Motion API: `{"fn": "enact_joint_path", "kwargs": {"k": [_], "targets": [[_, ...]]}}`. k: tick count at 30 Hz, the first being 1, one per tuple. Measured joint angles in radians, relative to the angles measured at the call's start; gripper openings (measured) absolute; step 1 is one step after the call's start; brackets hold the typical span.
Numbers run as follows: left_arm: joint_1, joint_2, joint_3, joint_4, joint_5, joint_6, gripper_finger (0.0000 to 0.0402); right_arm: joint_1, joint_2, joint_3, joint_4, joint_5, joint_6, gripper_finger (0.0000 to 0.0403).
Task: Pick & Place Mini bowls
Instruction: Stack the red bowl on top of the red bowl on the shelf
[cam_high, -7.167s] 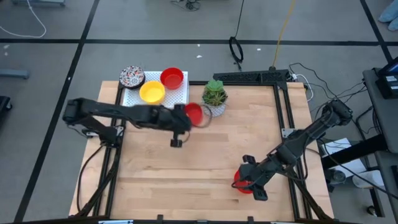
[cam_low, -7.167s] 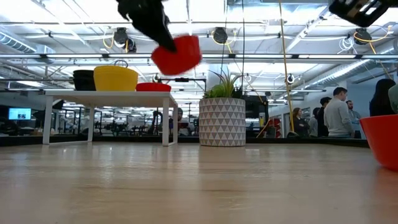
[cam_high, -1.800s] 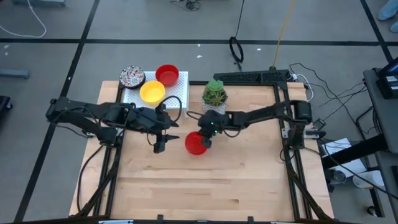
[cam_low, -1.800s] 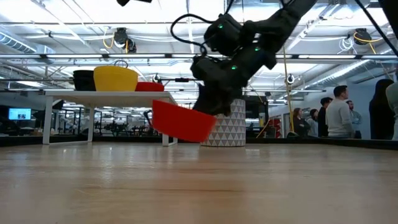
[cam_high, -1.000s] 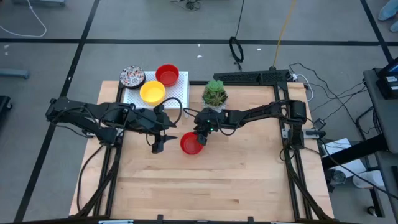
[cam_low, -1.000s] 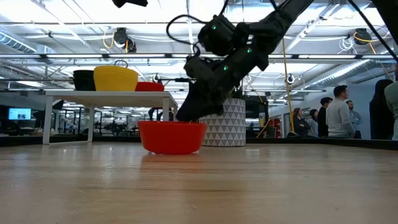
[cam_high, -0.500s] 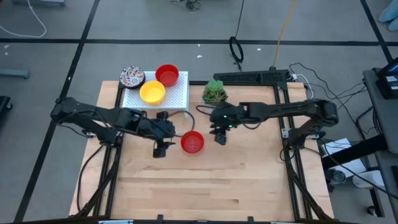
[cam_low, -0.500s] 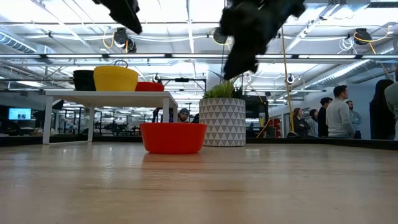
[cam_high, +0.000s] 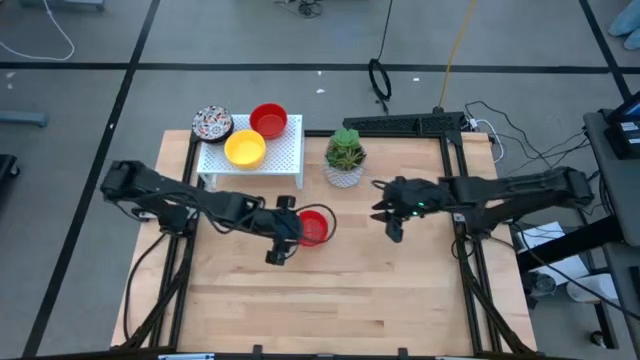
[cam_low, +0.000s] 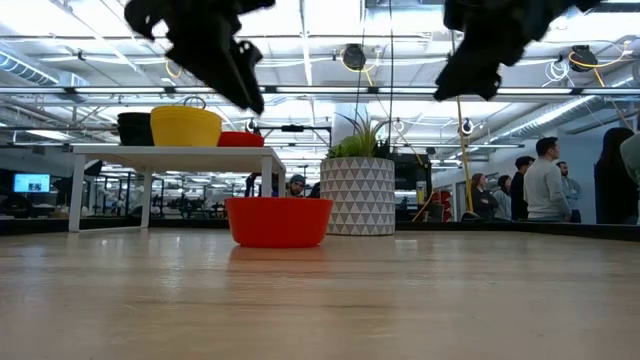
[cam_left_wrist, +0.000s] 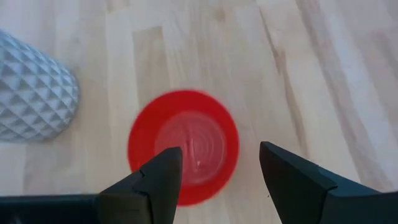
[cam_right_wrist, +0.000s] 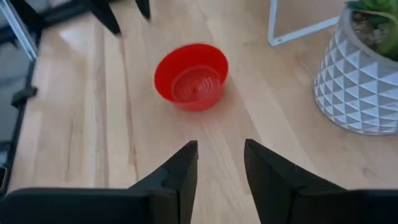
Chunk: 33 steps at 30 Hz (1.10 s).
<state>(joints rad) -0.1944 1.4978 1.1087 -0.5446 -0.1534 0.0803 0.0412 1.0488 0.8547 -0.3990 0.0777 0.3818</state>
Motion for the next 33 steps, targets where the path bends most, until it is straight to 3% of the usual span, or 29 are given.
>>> {"fn": "enact_joint_path", "kwargs": {"k": [10, 18, 26, 33], "targets": [[0.000, 0.197, -0.011, 0.062, 0.011, -0.002, 0.0218, 0.046, -0.317, -0.356, 0.325, 0.031, 0.064, 0.0117], [0.000, 0.304, -0.011, 0.102, 0.023, -0.009, 0.0218, 0.075, -0.483, -0.508, 0.498, 0.034, -0.007, 0.0117], [0.002, 0.345, -0.011, 0.124, 0.023, -0.011, 0.0216, 0.115, -0.582, -0.611, 0.590, 0.200, -0.130, 0.0116], [0.003, 0.344, -0.011, 0.127, 0.023, -0.007, 0.0145, 0.142, -0.631, -0.687, 0.624, 0.319, -0.168, 0.0116]]}}
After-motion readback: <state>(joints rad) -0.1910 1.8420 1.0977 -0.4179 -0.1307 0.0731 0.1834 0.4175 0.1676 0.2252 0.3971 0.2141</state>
